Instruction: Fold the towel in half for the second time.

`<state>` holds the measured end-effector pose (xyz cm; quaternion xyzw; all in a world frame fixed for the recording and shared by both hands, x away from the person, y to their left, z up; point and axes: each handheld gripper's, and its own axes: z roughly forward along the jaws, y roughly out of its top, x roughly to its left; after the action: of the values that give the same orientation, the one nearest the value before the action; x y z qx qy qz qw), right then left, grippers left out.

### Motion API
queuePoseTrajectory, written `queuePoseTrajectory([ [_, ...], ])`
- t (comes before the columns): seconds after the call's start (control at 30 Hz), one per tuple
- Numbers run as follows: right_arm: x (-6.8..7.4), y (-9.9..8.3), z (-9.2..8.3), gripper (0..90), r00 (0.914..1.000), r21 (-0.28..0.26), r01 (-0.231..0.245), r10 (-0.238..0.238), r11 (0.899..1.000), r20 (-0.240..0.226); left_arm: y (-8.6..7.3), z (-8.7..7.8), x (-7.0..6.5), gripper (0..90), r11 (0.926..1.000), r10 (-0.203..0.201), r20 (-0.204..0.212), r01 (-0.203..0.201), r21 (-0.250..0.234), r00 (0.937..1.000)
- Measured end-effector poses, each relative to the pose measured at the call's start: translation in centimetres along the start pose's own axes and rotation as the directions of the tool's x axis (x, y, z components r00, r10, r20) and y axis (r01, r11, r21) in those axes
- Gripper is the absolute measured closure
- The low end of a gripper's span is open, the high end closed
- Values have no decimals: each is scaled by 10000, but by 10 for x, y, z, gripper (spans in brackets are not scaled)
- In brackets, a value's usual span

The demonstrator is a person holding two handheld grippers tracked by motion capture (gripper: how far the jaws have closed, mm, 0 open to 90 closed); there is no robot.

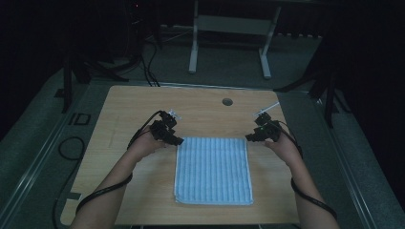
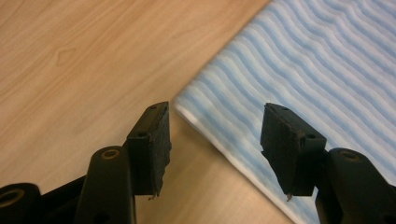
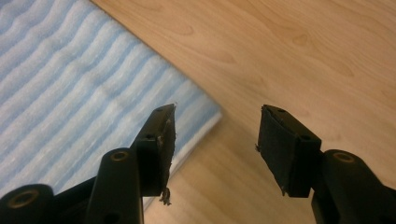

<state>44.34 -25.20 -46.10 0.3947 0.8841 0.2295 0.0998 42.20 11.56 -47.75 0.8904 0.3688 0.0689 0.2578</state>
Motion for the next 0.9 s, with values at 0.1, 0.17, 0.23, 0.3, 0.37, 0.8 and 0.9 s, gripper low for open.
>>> queuePoseTrajectory([
  [0.1,-4,5,4,448,9998,46,-3,4,10000,-187,6,8,6,427,9999,-77,-118,78,132,9999],
  [0.17,-7,7,8,446,9997,26,-73,73,10000,-252,9,15,10,421,9987,-154,-325,169,484,9994],
  [0.23,-10,9,13,446,9994,85,-169,171,9998,-294,11,20,13,420,9979,-301,-323,319,571,9990],
  [0.3,-13,11,17,446,9992,220,-258,264,9994,-299,13,25,15,420,9980,-431,-130,436,453,9990],
  [0.37,-15,12,20,446,9990,271,-322,330,9991,-317,14,28,15,420,9985,-326,-112,331,439,9994],
  [0.8,-8,13,60,491,9967,1758,-186,321,9842,-741,16,49,16,460,9982,35,416,-60,598,9991],
  [0.9,-8,12,68,532,9974,2164,-179,326,9761,-648,15,53,14,497,9958,168,440,-207,889,9989],
])
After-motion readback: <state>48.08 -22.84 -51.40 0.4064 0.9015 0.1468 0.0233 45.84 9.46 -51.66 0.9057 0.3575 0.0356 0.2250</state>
